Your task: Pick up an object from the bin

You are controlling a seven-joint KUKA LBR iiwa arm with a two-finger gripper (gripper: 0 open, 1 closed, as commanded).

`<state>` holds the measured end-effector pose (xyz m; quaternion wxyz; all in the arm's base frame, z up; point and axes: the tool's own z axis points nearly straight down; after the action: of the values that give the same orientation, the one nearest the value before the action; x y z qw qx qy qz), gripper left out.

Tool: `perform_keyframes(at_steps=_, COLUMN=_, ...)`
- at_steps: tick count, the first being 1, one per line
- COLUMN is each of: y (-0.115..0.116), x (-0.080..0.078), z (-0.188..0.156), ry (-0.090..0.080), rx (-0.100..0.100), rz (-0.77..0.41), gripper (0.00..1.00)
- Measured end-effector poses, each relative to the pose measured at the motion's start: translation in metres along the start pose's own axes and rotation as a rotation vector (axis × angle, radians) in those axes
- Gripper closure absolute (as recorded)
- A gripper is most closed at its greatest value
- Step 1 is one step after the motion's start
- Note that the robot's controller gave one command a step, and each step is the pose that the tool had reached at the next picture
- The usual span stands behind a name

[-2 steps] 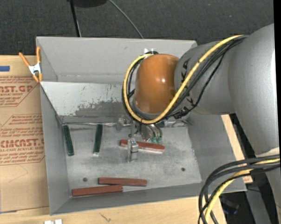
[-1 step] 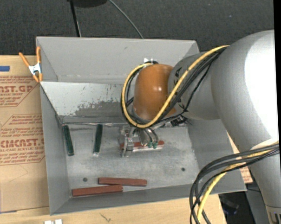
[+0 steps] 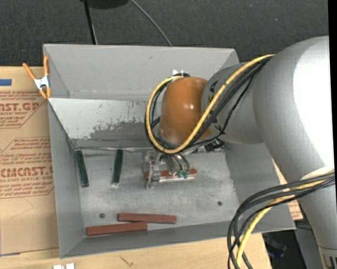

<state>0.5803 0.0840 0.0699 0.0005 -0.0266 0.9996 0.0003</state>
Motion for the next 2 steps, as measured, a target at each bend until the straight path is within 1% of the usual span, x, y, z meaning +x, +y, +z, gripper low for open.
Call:
perform_keyframes(at_steps=1, y=0.009, x=-0.004, z=-0.046, ry=0.007, rx=0.000, rz=0.000, gripper=1.00)
perform_keyframes(at_steps=2, y=-0.032, x=-0.008, z=-0.066, ry=-0.007, rx=-0.001, rz=-0.055, gripper=1.00)
